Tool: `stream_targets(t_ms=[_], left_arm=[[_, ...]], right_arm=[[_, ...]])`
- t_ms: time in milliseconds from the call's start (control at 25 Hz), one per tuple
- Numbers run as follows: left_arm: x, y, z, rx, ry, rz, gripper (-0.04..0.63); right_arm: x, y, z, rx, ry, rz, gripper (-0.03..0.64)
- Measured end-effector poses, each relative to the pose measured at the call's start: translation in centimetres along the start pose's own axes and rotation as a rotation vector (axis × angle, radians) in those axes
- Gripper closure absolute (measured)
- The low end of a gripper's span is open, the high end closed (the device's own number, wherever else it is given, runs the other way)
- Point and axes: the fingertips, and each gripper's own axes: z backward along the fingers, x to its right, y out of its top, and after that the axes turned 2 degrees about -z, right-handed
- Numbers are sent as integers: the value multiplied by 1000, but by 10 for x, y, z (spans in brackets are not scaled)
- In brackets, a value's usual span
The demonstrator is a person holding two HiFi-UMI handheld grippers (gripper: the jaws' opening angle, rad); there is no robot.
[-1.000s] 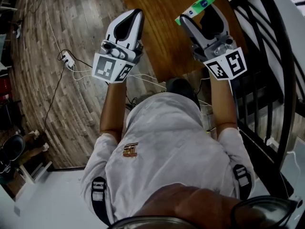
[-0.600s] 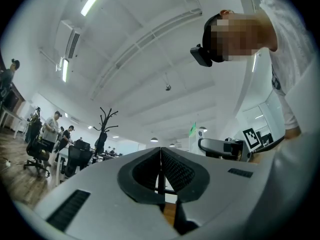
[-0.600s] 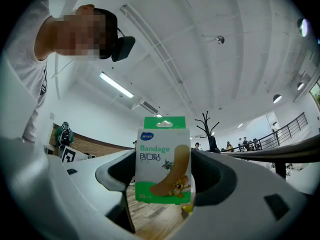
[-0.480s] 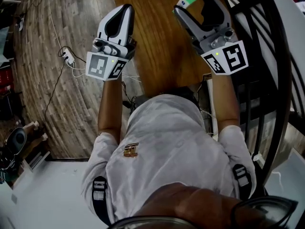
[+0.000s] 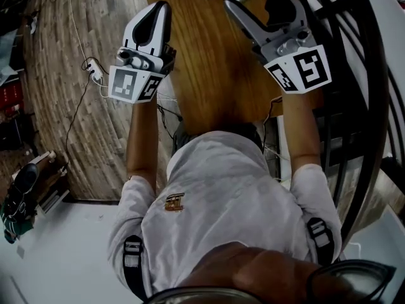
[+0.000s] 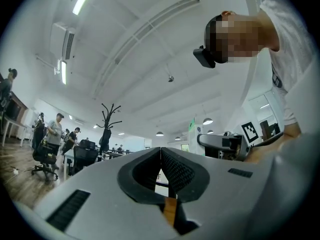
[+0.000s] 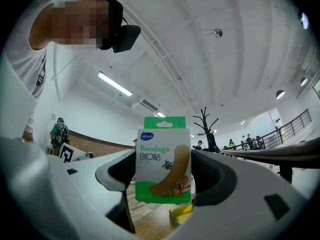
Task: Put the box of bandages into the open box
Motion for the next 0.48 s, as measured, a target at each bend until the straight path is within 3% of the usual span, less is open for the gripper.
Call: stream_targets(t_ms=[480], left_arm=[[-35, -11, -12, -8, -29, 23, 575]], right_arm=[[6, -11, -46, -69, -1, 69, 302]])
